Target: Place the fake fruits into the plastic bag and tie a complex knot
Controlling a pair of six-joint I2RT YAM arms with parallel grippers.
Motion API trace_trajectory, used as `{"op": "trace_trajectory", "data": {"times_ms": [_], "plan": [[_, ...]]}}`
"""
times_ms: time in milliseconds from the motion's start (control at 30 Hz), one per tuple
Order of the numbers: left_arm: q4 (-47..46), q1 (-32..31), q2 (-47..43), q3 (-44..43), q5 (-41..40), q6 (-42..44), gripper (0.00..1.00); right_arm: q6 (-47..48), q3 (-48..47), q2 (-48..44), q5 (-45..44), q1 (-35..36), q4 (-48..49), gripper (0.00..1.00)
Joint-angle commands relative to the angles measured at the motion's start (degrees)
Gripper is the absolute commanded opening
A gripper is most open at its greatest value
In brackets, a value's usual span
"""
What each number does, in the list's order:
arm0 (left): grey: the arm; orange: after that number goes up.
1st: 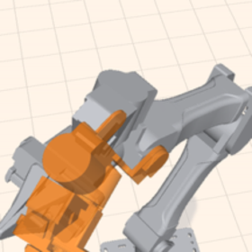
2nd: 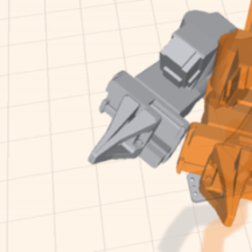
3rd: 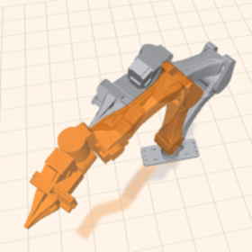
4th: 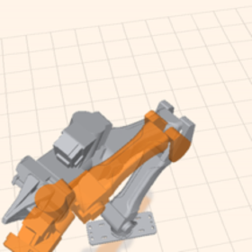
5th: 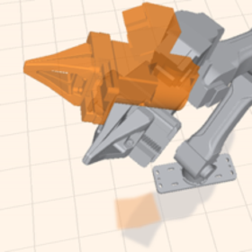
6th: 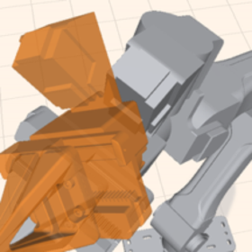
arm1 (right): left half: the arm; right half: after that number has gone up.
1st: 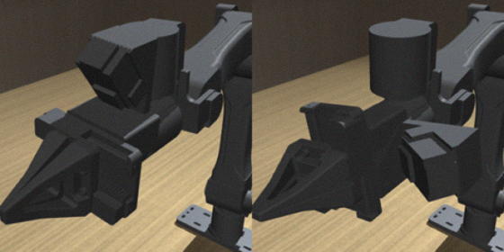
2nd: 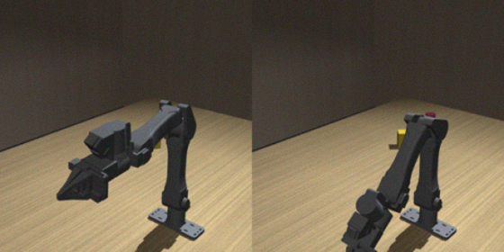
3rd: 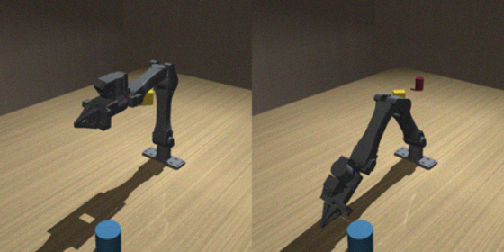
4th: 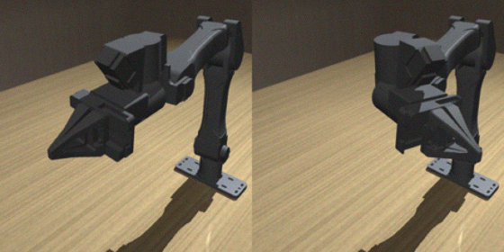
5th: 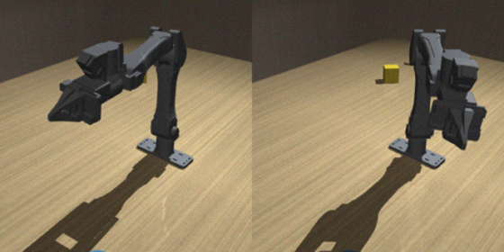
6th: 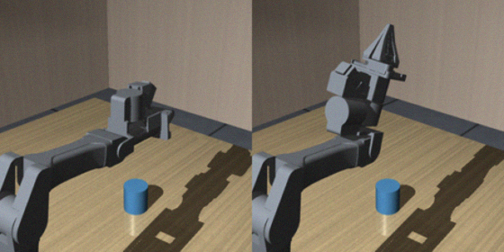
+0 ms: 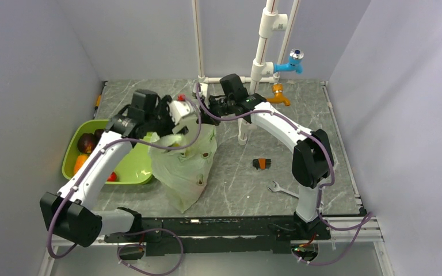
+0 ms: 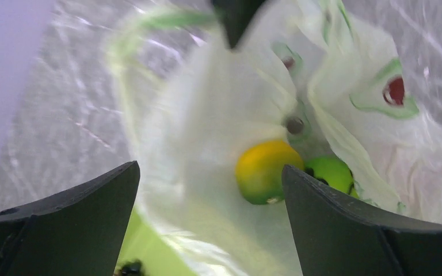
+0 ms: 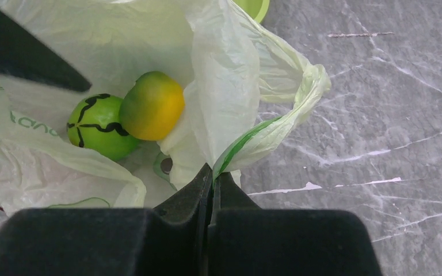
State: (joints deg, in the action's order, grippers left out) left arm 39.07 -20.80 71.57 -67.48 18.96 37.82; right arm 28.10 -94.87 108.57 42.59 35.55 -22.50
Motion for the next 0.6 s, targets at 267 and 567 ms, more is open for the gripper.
{"op": "trace_trajectory", "data": {"times_ms": [267, 567], "plan": [[5.07, 24.37, 2.03, -15.15, -2.69, -22.16, 0.99, 1.61, -1.19, -1.98, 1.94, -0.45, 0.63, 0.0], [15.78, 40.33, 0.28, -3.68, -13.2, -9.82, 0.99, 1.65, 0.55, -3.35, 2.0, -0.23, 0.91, 0.0]]}}
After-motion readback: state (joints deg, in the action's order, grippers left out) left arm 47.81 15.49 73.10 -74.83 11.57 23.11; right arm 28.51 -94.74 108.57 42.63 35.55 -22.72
